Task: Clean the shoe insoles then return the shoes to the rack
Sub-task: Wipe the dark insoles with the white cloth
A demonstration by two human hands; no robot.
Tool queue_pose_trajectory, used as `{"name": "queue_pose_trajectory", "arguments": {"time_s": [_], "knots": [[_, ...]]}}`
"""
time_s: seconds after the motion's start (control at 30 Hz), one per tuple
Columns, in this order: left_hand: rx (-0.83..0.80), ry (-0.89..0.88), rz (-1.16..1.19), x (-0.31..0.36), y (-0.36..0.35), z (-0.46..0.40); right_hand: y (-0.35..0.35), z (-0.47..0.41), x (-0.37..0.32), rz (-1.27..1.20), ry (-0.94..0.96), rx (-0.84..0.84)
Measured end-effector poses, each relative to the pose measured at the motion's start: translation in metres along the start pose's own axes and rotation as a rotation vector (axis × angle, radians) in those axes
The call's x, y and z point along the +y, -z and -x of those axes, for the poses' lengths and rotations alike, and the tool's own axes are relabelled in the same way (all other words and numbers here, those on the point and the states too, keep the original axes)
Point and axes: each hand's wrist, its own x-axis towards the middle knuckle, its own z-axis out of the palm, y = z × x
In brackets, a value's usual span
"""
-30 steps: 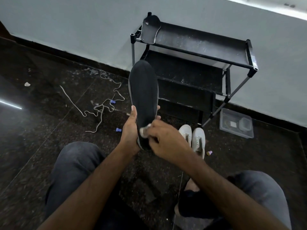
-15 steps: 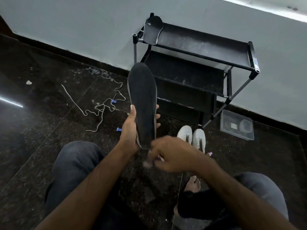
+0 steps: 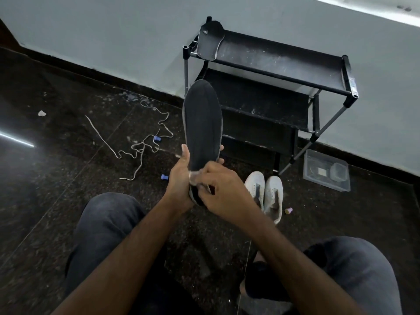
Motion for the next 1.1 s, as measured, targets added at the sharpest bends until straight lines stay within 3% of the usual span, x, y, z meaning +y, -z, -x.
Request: {"name": "queue_pose_trajectory", "arguments": {"time_s": [0.07, 0.13, 0.27, 0.33, 0.43, 0.53, 0.6, 0.73, 0.8, 0.93, 1.1], "knots": [[-0.014, 0.017, 0.028, 0.001, -0.003, 0.002, 0.032, 0.000, -0.004, -0.056, 0.040, -0.331], [-0.034, 0.032, 0.049, -0.001, -0.007, 0.002, 0.063, -0.006, -0.001, -0.083, 0.023, -0.447], [-0.021, 0.010, 0.062, -0.004, -0.011, 0.000, 0.061, -0.022, 0.016, 0.050, -0.046, 0.144], [-0.019, 0.026, 0.078, -0.003, -0.010, 0.001, 0.033, -0.020, 0.017, 0.162, -0.030, 0.227], [-0.016, 0.042, 0.063, -0.001, -0.003, 0.000, 0.009, 0.004, 0.011, 0.133, 0.023, -0.097], [-0.014, 0.049, 0.073, 0.002, -0.004, 0.002, 0.036, 0.018, 0.006, 0.027, 0.047, -0.465], [-0.024, 0.079, 0.113, 0.002, -0.009, 0.000, 0.058, 0.017, 0.009, -0.072, 0.007, -0.355], [0.013, 0.115, 0.101, -0.001, -0.013, 0.001, 0.072, 0.007, 0.024, -0.101, -0.142, 0.125], [0.003, 0.105, 0.097, 0.000, -0.013, 0.003, 0.062, 0.001, 0.029, -0.088, -0.138, 0.223], [-0.048, 0.071, 0.125, -0.003, -0.013, 0.004, 0.025, -0.009, 0.036, 0.055, -0.055, 0.187], [0.023, 0.131, 0.147, -0.005, -0.009, -0.001, 0.000, -0.005, 0.030, 0.131, -0.066, 0.109]]}}
